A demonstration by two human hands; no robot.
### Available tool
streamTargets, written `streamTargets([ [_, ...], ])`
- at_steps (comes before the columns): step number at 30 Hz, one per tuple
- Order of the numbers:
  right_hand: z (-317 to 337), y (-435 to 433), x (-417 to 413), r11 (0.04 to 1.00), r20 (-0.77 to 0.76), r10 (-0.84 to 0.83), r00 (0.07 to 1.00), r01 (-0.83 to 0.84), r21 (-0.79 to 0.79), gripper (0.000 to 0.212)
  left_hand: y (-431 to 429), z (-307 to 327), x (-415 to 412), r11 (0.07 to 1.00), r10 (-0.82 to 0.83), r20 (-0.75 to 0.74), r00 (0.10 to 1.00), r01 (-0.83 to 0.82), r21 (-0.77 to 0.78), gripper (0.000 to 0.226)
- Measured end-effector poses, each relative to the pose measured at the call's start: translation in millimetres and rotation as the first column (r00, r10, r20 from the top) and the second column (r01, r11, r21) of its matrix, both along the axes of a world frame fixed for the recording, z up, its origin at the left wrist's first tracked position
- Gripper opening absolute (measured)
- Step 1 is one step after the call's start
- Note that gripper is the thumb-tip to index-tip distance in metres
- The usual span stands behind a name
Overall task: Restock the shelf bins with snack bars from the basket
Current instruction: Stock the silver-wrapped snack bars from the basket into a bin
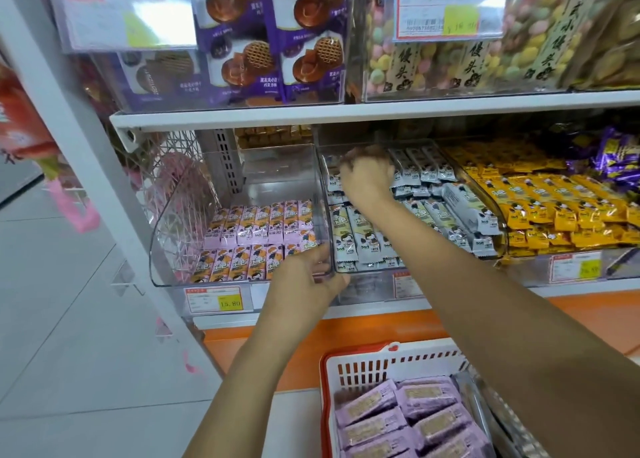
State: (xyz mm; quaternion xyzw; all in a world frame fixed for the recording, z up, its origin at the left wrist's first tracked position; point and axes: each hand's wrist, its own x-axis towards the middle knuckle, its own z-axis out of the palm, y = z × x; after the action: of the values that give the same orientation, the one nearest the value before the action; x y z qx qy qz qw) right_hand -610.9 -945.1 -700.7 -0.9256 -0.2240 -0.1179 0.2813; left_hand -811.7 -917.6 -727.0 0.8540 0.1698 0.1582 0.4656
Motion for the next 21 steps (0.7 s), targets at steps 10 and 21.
streamTargets([
  [10, -35.6, -191.9, -88.8, 0.921, -0.133, 0.360, 0.924, -0.329, 0.206, 0.040, -47.2, -27.7, -17.2, 0.915, -0.140, -0.030, 0.990, 0.141, 0.377, 0.035],
  [21, -239.5, -364.1, -96.7, 0.817, -0.739, -0.217, 0.638, -0.296, -0.495, 0.018, -94.3, -152.0, -46.6, 0.620, -0.343, -0.800, 0.493, 0.758, 0.201, 0.030],
])
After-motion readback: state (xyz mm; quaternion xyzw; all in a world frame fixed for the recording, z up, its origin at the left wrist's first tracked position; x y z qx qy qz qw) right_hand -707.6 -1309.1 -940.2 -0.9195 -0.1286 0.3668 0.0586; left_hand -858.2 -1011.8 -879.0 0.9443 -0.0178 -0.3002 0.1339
